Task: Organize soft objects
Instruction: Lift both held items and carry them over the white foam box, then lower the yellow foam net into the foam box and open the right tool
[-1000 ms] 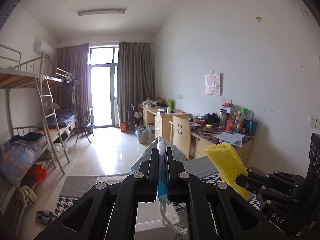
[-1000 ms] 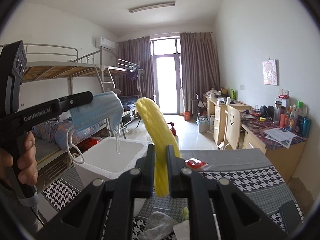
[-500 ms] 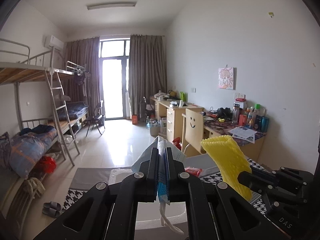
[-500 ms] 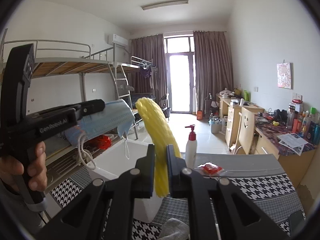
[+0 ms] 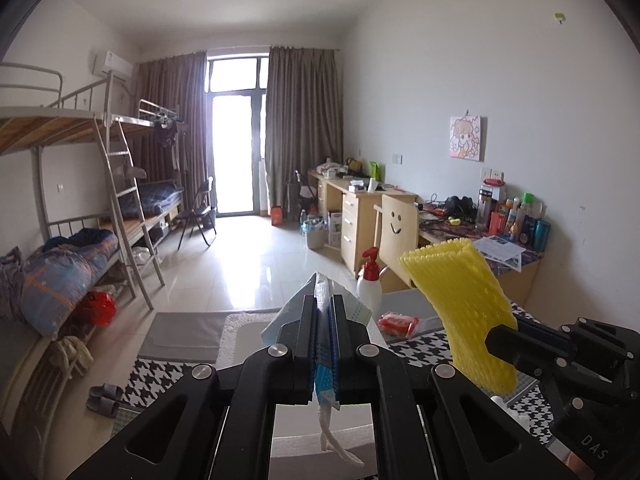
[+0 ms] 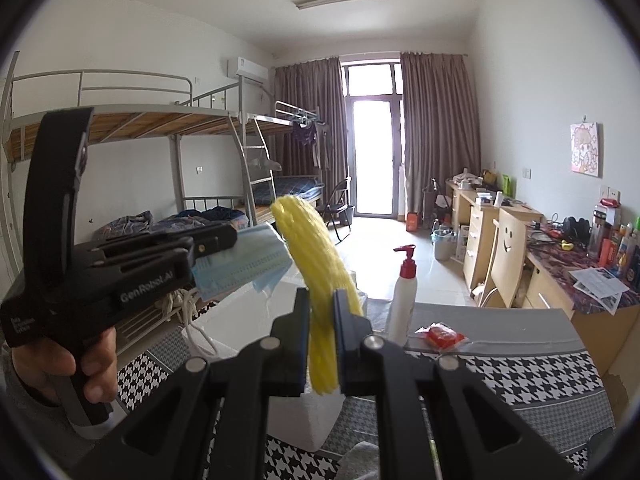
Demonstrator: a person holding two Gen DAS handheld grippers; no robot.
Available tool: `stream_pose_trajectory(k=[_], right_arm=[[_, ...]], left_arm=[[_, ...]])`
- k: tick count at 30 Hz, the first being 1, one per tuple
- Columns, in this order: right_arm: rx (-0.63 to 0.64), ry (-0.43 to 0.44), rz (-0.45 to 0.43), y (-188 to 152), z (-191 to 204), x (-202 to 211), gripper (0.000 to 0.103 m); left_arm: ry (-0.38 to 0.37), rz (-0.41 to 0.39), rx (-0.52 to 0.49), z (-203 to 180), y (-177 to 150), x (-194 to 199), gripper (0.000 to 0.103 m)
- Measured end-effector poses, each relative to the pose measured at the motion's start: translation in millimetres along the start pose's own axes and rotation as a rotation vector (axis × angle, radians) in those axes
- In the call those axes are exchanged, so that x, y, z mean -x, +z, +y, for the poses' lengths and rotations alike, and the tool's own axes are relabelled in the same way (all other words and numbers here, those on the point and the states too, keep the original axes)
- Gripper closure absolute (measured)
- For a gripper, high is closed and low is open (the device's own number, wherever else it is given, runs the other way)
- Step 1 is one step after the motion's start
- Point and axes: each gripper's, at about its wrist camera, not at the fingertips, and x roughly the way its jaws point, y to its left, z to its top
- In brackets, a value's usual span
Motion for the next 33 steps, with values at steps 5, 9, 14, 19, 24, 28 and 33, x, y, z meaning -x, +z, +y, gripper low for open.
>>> stream_pose_trajectory(k=[5,9,14,19,24,28,33], right_arm=[[-0.007,-0.009,0.016,-2,-2,-6,0.089],[-0.016,-0.013,0.025,-1,-3,-10,0.089],[-0.018,-0.017,0.031,0,-4,-15,0.089],[-0.019,-0.017,0.040,0,-2,-20,0.089],[-0.015,-0.010,0.045,3,2,-24,0.089],[-0.013,0.005,0.049,6,3,-29,0.089],[-0.004,0.020,0.058,9,8,-37,0.089]], left_arm=[[0.005,0.032,0.010,8,-5,-12,0.093],[0.001,0.053,0.012,14,-9,-16,0.038],[0.043,-0.006,0.032,20,-12,-4,0.006],[0.065,-0.026,0.042,31,-16,4,0.001],[0.094,-0.035,0.051,38,-19,7,0.001],[0.110,-0.034,0.067,48,-22,9,0.001],[0.141,-0.032,0.086,59,-27,13,0.001]])
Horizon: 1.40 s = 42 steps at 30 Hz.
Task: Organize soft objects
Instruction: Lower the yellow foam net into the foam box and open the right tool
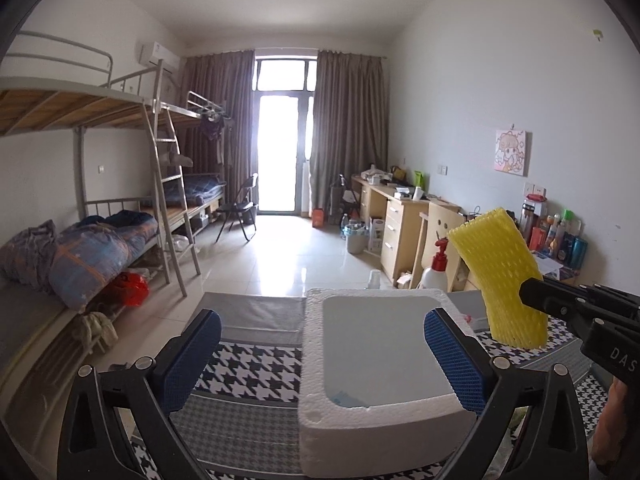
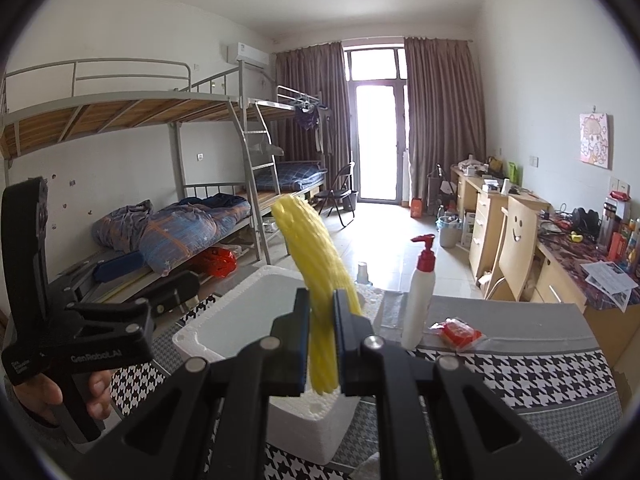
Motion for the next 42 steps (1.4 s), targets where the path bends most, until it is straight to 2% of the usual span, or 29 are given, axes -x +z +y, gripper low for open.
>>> stream_pose_trajectory(k=[17,38,39,41,42], right_arm=[[0.004,0.076,0.045,5,14,-25,0.089],[0.028,0.094,0.144,-2,24,-62,0.088],[0.029,0.097,0.154,-2,26,-64,0.085],[0.028,0.101,0.171,-5,26,-68,0.070],[0.024,0.100,0.173,-6,25,-69,0.056]], left_arm=[[0.047,-0.009,0.023,22,-13,11,0.001],[0.059,0.003,0.055,35,-26,17,0.001],[0.059,0.003,0.055,34,-26,17,0.001],[0.056,0.004,0.057,35,-26,17,0.001],[0.055,0.005,0.057,34,-27,17,0.001]])
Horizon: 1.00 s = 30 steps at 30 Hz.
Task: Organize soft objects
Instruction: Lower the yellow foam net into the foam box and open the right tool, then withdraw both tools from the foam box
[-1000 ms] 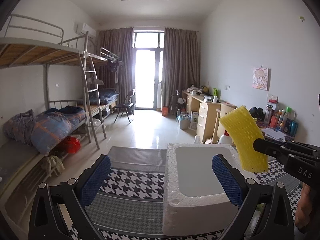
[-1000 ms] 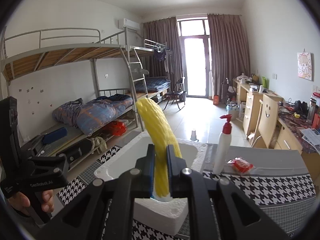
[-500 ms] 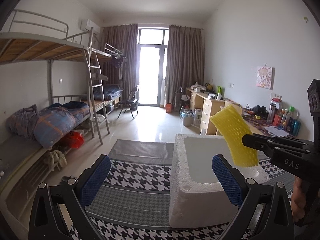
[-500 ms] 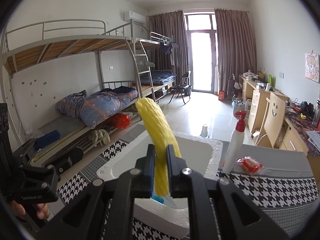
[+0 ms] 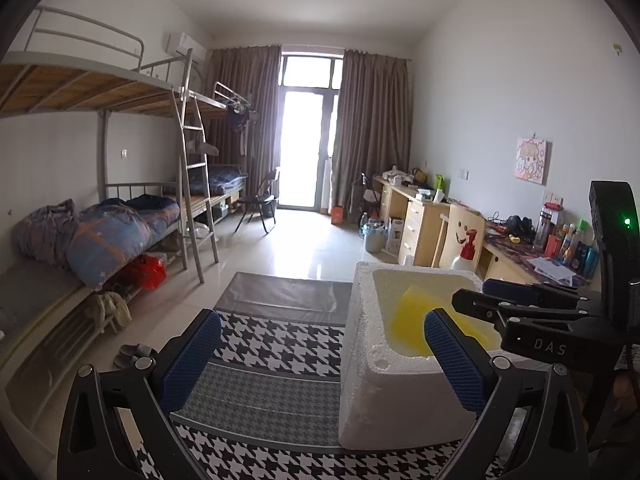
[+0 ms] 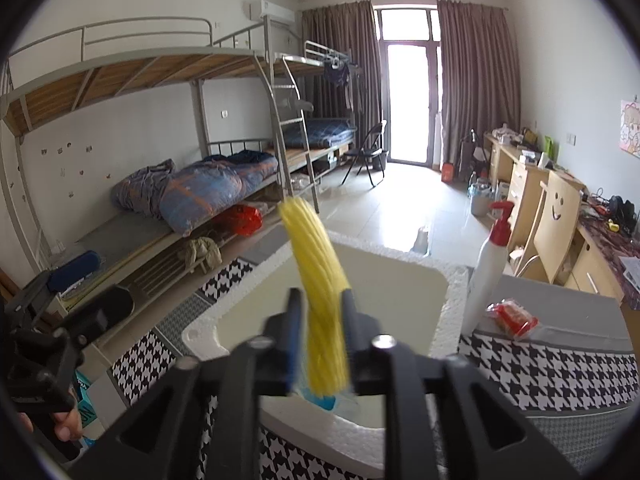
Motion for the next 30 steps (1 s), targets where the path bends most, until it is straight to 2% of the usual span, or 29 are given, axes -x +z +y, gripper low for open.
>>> stream_pose_trajectory(k=[1,3,8,13,30], right_arm=[[-0.004,-0.006,-0.004,-1,-1,0,0.044],[-0.004,-0.018,-0.015,-2,0,1,0.037],[0.002,-0.007,-0.016,-2,1,5,0.035],[-0.012,-0.013,-0.052,-1,-3,16,0.020],[-0.006,-0.049,-0.117,-2,-9,38,0.015]], left_arm=[[-0.001,0.001,0.000,0,-1,0,0.001],[-0.002,0.005,0.000,0,-1,0,0.001],[-0.008,0.008,0.000,-1,-1,-1,0.001],[-0.013,0.009,-0.006,-4,-1,-1,0.001],[-0.045,0.012,-0.022,-14,0,4,0.001]])
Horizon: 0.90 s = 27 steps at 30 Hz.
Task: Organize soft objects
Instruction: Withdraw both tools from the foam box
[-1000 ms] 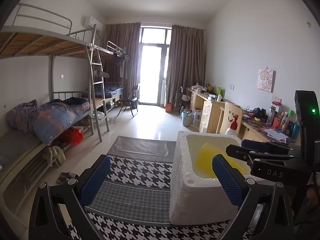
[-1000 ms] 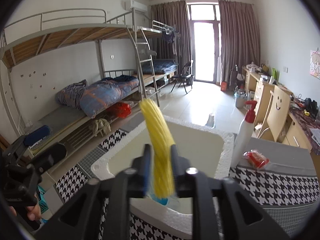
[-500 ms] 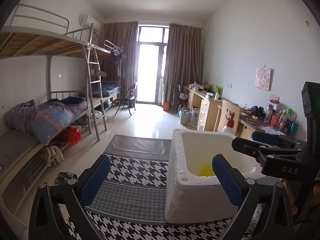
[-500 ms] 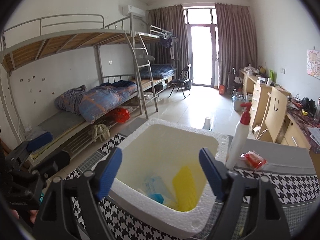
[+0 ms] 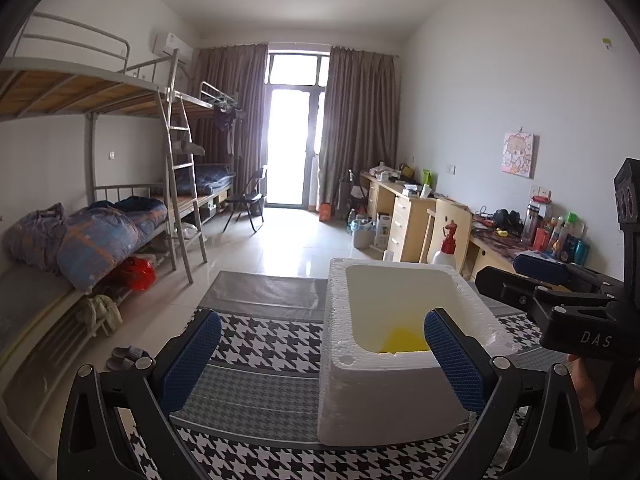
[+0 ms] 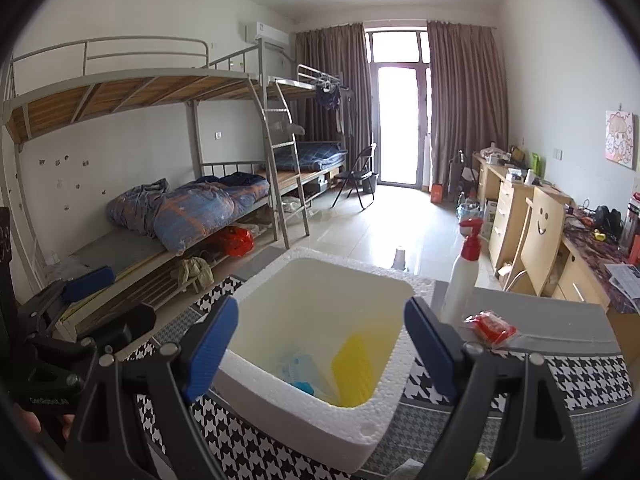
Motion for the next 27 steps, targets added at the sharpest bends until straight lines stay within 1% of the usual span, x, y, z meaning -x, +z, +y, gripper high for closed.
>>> stream_pose_trajectory(k=[16,17,19,27], right_arm=[[-0.016,-0.030,-0.036,-5,-12,23,0.014],[-0.017,-0.033,-0.039,-6,-12,24,0.013],[-0.018,-0.043,-0.048,-8,-11,28,0.005],[-0.026,-0.073,-0.059,-13,-17,36,0.004]], left_arm=[[-0.045,-0.006,-0.021,-15,0,6,0.001],[-0.047,-0.007,-0.021,-16,0,7,0.001],[-0.053,-0.006,-0.022,-17,0,7,0.001],[-0.070,-0.003,-0.034,-24,0,8,0.001]])
